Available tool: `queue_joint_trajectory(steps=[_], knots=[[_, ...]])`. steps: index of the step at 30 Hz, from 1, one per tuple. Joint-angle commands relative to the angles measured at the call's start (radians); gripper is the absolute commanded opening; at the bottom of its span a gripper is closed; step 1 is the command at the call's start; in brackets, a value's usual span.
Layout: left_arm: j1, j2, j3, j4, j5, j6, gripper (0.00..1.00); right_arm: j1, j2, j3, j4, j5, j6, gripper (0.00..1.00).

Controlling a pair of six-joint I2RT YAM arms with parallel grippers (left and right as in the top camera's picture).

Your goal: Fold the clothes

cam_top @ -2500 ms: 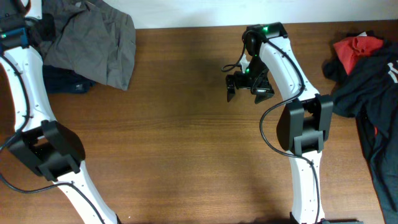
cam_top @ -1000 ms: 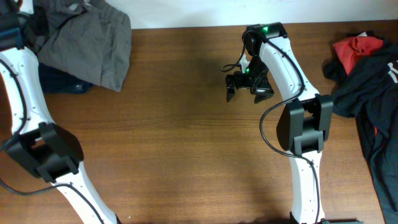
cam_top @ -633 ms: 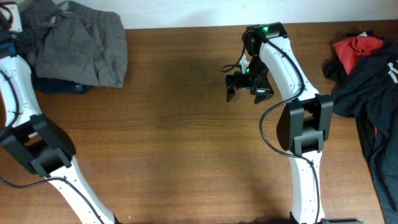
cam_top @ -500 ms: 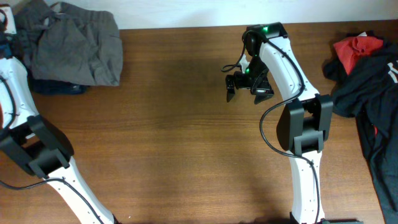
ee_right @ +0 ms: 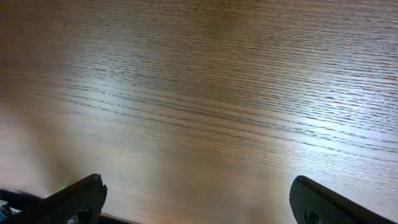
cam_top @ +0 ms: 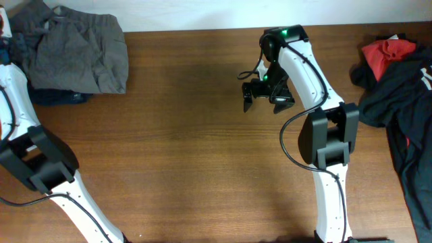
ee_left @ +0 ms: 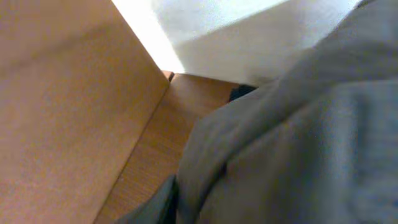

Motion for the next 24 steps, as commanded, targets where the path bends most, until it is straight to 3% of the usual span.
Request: queue_joint_trajectory(steps=[1, 5, 6, 7, 9, 14, 16, 19, 22, 23, 24], knots=[[0.018, 0.036, 0.027, -0.016, -0.056, -0.014, 0.38, 0.006, 0.010, 0.000, -0.002, -0.005, -0.007, 0.99], [0.014, 0.030, 0.047, -0.007, -0.149, -0.014, 0.59, 0.006, 0.010, 0.000, -0.003, -0.005, -0.007, 0.99], [0.013, 0.023, 0.053, -0.011, -0.156, -0.017, 0.68, 0.006, 0.010, 0.000, -0.003, -0.005, -0.007, 0.99], [0.011, 0.012, 0.059, -0.014, -0.155, -0.027, 0.85, 0.006, 0.010, 0.000, -0.003, -0.005, -0.007, 0.99], [0.005, -0.020, 0.064, -0.015, -0.146, -0.069, 0.92, 0.006, 0.010, 0.000, -0.003, -0.005, -0.007, 0.99], [-0.033, -0.106, 0.064, -0.055, -0.048, -0.078, 0.92, 0.006, 0.010, 0.000, 0.002, -0.005, -0.007, 0.99], [-0.055, -0.132, 0.064, -0.099, 0.047, -0.078, 0.89, 0.006, 0.010, 0.000, 0.007, -0.005, -0.007, 0.99], [-0.079, -0.135, 0.064, -0.154, 0.154, -0.081, 0.72, 0.006, 0.010, 0.000, 0.011, -0.005, -0.007, 0.99], [-0.105, -0.117, 0.052, -0.192, 0.178, -0.086, 0.39, 0.006, 0.010, 0.000, 0.011, -0.005, -0.007, 0.99], [-0.117, -0.086, 0.050, -0.192, 0.177, -0.106, 0.23, 0.006, 0.010, 0.000, 0.011, -0.005, -0.008, 0.99], [-0.121, -0.076, 0.050, -0.192, 0.177, -0.106, 0.17, 0.006, 0.010, 0.000, 0.011, -0.005, -0.008, 0.99]])
